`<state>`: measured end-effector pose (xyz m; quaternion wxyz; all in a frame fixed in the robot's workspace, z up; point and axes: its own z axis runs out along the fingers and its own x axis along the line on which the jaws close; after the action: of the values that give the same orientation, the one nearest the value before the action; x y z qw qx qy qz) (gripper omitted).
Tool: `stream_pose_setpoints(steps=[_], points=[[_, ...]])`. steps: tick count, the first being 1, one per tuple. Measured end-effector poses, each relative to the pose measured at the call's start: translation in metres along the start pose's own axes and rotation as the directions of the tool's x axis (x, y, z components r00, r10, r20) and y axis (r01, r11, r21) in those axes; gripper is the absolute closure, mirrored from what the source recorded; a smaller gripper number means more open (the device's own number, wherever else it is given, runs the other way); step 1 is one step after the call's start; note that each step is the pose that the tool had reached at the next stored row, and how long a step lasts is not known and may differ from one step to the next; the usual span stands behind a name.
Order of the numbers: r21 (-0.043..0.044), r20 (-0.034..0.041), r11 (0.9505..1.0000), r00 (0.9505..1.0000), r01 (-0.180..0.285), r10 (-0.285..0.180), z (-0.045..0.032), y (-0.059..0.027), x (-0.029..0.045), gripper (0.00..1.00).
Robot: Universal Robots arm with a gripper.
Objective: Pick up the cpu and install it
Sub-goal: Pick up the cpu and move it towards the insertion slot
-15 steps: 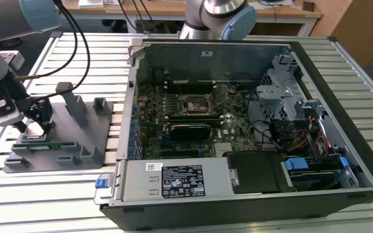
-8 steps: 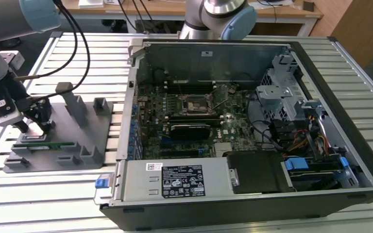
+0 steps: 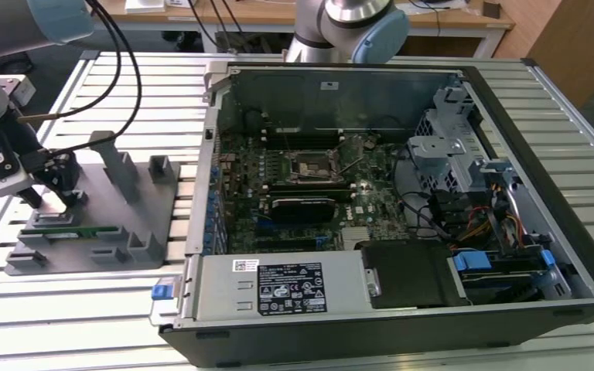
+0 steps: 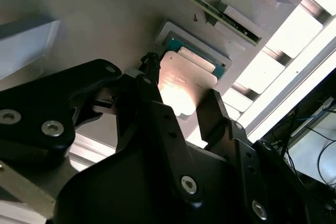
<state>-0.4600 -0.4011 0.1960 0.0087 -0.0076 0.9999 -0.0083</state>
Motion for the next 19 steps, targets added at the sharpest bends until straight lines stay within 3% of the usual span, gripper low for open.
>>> stream_pose_setpoints(steps=[19], points=[[-0.0003,-0.0001,1.0,1.0,0.0,0.0,-0.0036,-0.0001,0.0,0.47]])
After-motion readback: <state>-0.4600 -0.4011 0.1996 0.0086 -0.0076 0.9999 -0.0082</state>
